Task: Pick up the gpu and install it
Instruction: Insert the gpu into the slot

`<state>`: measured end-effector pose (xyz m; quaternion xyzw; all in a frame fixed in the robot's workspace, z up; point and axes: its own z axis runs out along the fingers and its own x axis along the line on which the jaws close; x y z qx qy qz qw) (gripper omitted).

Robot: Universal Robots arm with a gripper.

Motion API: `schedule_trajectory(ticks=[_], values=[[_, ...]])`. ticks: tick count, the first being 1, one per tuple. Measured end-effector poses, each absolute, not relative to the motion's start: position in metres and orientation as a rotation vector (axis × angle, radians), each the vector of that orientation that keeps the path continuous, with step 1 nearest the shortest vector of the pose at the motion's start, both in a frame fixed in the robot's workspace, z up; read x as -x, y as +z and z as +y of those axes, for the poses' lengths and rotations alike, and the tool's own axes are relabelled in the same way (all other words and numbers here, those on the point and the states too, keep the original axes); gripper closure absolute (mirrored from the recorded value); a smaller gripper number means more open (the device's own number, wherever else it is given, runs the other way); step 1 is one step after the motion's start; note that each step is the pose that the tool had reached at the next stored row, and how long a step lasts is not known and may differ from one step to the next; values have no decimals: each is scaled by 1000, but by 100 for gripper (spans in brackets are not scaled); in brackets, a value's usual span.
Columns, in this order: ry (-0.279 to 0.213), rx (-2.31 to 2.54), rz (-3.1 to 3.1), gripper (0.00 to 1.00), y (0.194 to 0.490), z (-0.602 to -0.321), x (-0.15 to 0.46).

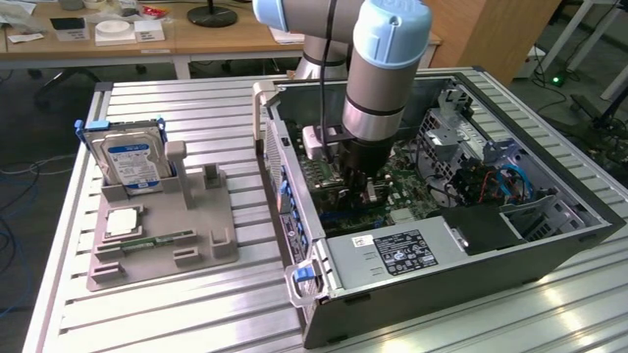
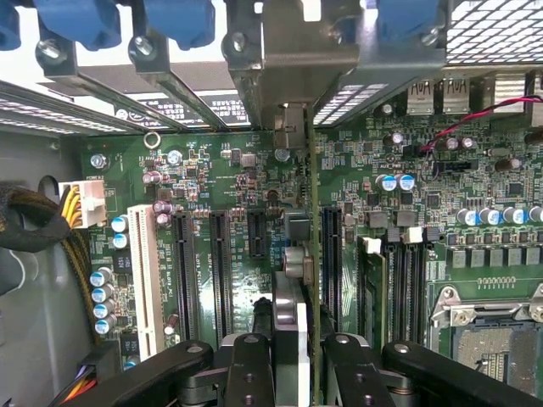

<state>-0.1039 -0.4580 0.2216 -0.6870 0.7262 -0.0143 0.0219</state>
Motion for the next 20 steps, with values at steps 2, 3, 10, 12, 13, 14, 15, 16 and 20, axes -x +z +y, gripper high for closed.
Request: schedule_trajectory(ticks=[2,3,10,12,13,14,15,16,20], values=[[-44,2129,2250,72,220,-458,104],[-44,2129,2250,72,219,-458,104],[-44,2129,2250,72,216,-458,104],[-45,2129,2250,72,215,-458,104],[-45,2130,2250,72,215,-458,104],[-45,2130,2250,72,214,-458,104],[-45,2129,2250,72,214,-458,104],[-45,2129,2250,72,214,-458,105],[-44,2129,2250,72,214,-458,105]])
